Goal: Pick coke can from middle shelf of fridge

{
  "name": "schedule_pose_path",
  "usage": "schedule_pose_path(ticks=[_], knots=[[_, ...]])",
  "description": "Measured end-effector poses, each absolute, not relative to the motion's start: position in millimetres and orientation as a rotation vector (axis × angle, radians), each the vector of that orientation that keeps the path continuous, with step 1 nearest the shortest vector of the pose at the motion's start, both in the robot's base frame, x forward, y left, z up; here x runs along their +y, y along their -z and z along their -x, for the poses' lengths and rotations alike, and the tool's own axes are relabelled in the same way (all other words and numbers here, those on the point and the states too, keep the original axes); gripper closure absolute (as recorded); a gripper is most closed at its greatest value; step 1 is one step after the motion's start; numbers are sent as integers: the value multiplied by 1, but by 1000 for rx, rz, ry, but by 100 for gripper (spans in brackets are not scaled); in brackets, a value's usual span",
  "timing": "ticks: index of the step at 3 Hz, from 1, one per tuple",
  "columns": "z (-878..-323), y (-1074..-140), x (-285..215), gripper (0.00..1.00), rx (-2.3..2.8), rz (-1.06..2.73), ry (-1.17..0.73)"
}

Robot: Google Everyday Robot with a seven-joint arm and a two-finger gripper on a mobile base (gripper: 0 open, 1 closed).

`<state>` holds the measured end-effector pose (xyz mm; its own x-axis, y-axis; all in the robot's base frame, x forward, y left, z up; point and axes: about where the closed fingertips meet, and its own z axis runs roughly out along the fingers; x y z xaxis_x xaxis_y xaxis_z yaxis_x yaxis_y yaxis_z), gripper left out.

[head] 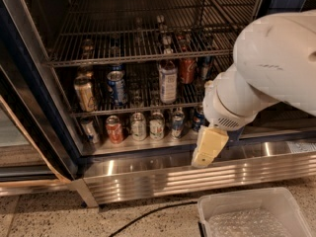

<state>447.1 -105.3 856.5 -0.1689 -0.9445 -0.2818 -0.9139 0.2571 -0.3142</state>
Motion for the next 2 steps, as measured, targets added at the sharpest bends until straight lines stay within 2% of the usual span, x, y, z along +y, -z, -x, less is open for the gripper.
schedule_pose_path(ticks=[2], knots=[[-446, -850, -100, 0, 2128, 1675, 82]])
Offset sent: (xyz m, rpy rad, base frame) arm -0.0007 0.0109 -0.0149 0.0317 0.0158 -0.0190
